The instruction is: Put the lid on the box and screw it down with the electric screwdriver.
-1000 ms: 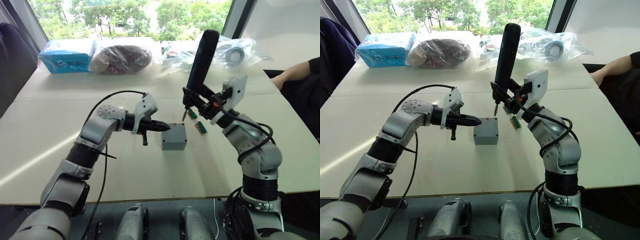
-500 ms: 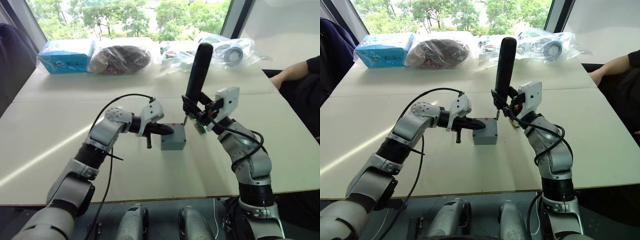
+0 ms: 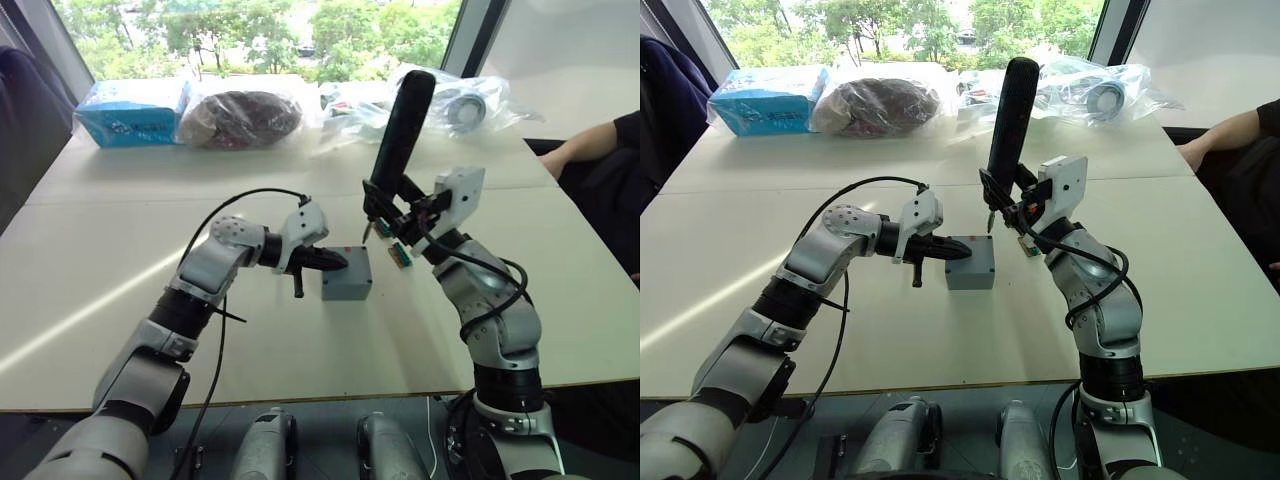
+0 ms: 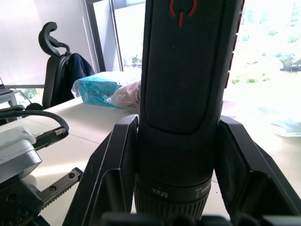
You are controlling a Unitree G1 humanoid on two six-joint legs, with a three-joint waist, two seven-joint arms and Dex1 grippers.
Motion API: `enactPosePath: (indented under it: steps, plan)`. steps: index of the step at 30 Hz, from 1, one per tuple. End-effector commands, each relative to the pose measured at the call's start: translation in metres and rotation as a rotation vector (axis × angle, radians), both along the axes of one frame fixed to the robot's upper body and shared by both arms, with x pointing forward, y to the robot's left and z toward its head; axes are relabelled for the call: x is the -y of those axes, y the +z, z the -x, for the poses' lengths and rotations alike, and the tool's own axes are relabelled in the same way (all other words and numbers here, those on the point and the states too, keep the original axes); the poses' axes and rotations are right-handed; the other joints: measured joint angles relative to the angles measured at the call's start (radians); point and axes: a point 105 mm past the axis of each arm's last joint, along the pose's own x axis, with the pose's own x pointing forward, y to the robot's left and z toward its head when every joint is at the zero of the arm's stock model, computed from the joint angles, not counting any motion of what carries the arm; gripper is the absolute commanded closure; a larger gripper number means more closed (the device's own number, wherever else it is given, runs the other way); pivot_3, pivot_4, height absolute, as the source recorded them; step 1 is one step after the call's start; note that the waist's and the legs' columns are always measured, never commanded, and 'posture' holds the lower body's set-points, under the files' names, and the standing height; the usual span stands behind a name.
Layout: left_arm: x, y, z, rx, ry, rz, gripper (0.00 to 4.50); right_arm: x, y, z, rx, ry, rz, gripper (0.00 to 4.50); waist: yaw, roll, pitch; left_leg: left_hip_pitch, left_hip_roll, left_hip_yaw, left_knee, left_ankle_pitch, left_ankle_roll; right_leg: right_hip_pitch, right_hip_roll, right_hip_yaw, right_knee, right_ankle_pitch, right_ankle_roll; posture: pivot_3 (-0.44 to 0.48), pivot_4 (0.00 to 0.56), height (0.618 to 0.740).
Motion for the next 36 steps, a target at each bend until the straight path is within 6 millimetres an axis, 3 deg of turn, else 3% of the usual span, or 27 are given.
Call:
enactPosePath:
  steps: [1, 9, 30, 36]
  plan:
    - [-0.001, -0.002, 0.001, 0.000, 0.007, -0.013, 4.50, -0.007, 0.018, 0.012, 0.086, 0.032, -0.019, 2.78, 0.000, 0.000, 0.000, 0.000, 0.000, 0.000, 0.000, 0.000, 0.000, 0.000, 0.000, 0.000, 0.000, 0.000, 0.000, 0.000, 0.150, 0.740]
    - [-0.002, -0.001, 0.000, 0.001, 0.014, -0.011, 4.50, -0.006, 0.005, 0.008, 0.074, 0.007, 0.025, 2.78, 0.000, 0.000, 0.000, 0.000, 0.000, 0.000, 0.000, 0.000, 0.000, 0.000, 0.000, 0.000, 0.000, 0.000, 0.000, 0.000, 0.150, 0.740]
    - [-0.002, -0.002, -0.001, 0.002, 0.008, -0.012, 4.50, 0.004, -0.006, 0.005, 0.027, -0.008, 0.062, 2.78, 0.002, 0.000, 0.000, 0.000, 0.000, 0.000, 0.000, 0.000, 0.000, 0.001, 0.000, 0.000, 0.000, 0.000, 0.000, 0.000, 0.150, 0.740]
    - [-0.003, -0.007, 0.001, -0.013, 0.012, -0.018, 4.50, -0.001, -0.050, 0.001, -0.119, -0.014, 0.158, 2.78, 0.002, -0.001, -0.003, 0.001, 0.000, 0.000, 0.000, 0.000, 0.000, 0.002, 0.000, 0.000, 0.000, 0.000, 0.000, 0.000, 0.150, 0.740]
